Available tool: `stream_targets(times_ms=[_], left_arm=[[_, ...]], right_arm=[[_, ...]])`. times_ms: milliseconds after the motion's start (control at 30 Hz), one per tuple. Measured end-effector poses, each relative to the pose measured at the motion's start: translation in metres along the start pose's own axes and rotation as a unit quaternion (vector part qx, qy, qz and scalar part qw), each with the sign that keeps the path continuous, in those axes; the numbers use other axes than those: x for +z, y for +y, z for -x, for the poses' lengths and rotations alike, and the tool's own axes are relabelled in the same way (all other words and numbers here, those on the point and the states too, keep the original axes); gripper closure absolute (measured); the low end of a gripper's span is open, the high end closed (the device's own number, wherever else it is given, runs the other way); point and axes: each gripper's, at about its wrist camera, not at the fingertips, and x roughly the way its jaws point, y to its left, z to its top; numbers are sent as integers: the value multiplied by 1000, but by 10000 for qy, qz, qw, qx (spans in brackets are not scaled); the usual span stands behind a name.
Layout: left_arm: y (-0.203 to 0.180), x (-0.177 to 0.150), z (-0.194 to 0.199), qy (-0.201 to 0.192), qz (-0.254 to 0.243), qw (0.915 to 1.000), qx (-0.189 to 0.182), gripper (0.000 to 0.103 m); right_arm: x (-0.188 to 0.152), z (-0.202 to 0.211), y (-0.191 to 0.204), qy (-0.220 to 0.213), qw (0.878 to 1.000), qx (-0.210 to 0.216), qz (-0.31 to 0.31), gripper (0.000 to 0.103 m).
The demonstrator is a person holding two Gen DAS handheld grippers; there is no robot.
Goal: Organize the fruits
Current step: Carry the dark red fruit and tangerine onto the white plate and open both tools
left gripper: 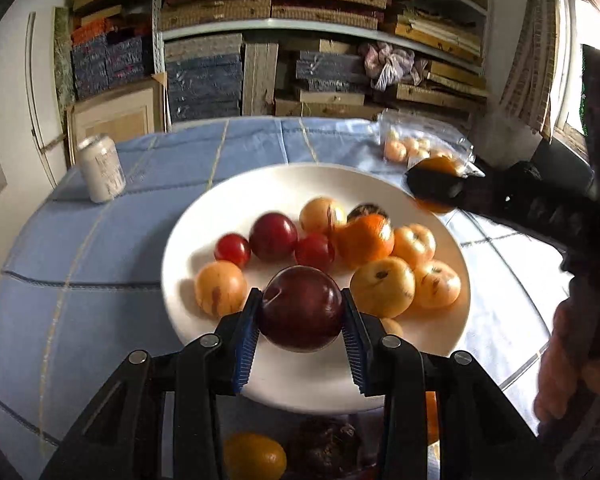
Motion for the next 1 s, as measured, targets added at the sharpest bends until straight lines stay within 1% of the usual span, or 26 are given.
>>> stream_targets(times_ms=[100, 300, 467, 600, 667, 767, 833, 900, 967, 1000], left_arm=[[4, -4, -8, 152, 65, 9998, -94, 64], [5, -10, -12, 183, 53, 9998, -86, 64], [5, -10, -11, 133, 49, 9999, -34, 63], [3, -10, -9, 81, -11, 10000, 4, 63], [3, -9, -6, 34, -37, 10000, 42, 61], [2, -8, -3, -31, -54, 9999, 108, 55], [2, -8, 0, -109, -79, 9997, 192, 45], [2, -7, 3, -186, -100, 9995, 252, 42], [2, -6, 6, -246, -121, 9992, 297, 39], [2, -6, 8, -283, -123, 9990, 326, 35]], right_arm=[[-6, -11, 4, 124, 9999, 60, 20, 66], [-14, -16, 25, 176, 9992, 199, 307, 66], [-19, -23, 27, 266, 9989, 220, 333, 65], [-19, -22, 25, 203, 9990, 233, 307, 62], [-19, -21, 25, 175, 9990, 243, 321, 62], [-19, -18, 24, 144, 9991, 228, 333, 62], [-19, -15, 24, 117, 9991, 223, 330, 62], [-18, -11, 23, 61, 9992, 218, 319, 59], [-17, -5, 22, -11, 9993, 196, 321, 58], [-16, -2, 22, -43, 9993, 190, 327, 58]])
